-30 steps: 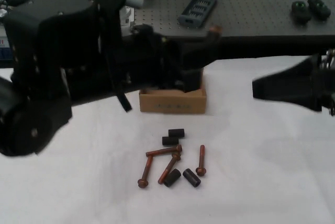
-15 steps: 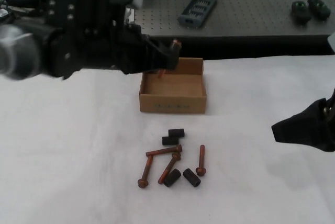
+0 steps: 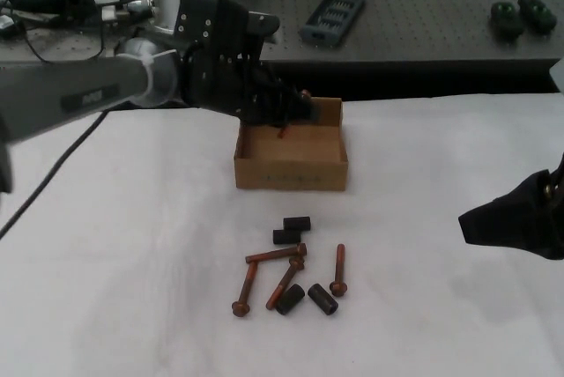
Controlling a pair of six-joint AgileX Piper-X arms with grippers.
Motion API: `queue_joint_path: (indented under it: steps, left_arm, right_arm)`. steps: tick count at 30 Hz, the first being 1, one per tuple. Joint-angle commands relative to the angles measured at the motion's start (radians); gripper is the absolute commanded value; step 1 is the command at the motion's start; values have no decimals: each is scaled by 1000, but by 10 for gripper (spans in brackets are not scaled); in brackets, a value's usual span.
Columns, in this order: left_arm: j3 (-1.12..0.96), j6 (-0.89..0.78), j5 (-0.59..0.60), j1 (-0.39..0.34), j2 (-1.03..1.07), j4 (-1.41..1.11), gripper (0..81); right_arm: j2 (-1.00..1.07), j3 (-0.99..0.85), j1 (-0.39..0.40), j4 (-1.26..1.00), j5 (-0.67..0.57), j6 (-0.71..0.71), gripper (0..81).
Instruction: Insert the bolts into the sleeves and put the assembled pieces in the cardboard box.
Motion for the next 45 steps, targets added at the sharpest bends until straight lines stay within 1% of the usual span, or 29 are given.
queue_joint_path:
  steps: [1, 3, 6, 7, 8, 9, 16, 18, 20, 22, 24, 25, 28, 32, 36, 40, 45]
  left_arm:
    - [-80, 12, -16, 8, 34, 50, 10]
    - [-114, 12, -21, 10, 60, 87, 69]
    - [-125, 12, -36, 10, 80, 93, 230]
    - [-125, 12, -51, 10, 85, 93, 267]
    - [-125, 12, -61, 10, 88, 95, 298]
    - [-125, 12, -71, 10, 92, 100, 307]
    - [-141, 12, -72, 10, 90, 101, 306]
    - [-158, 12, -72, 10, 83, 130, 293]
    - [-167, 12, -72, 10, 67, 176, 241]
    - [-166, 12, -64, 10, 37, 249, 146]
    - [-166, 12, -64, 10, 11, 315, 27]
    - [-166, 15, -64, 10, 0, 351, 3]
    - [-166, 15, -64, 13, -35, 458, 7]
    - [-165, 67, -64, 13, -95, 602, 7]
    - [-105, 86, -64, 13, -183, 647, 7]
    - [66, 86, -66, 13, -311, 630, 7]
    - [369, 82, -66, 13, -516, 542, 7]
  right_arm:
    - [-4, -5, -5, -1, -5, -9, 358]
    - [-4, -5, -5, -1, -5, -9, 358]
    - [-4, -5, -5, -4, -5, -9, 358]
    - [-4, -5, -5, -4, -5, -9, 358]
    - [-4, -5, -5, -7, -5, -9, 358]
    - [-4, -5, -5, -9, -5, -9, 358]
    - [-4, -5, -5, -10, -5, -9, 358]
    - [-4, -5, -5, -10, -5, -9, 358]
    - [-4, -5, -5, -7, -5, -9, 358]
    - [-4, -5, -5, -7, -5, -9, 358]
    - [-4, -5, -5, -1, -5, -9, 358]
    - [-4, -5, -5, 4, -5, -15, 358]
    - [-4, -5, -5, 32, -5, -16, 358]
    - [-10, -5, -5, 80, 0, -18, 358]
    - [-41, -5, -5, 122, 67, -67, 358]
    - [-77, -5, -5, 142, 107, -83, 358]
    - [-104, -5, -5, 150, 106, -83, 358]
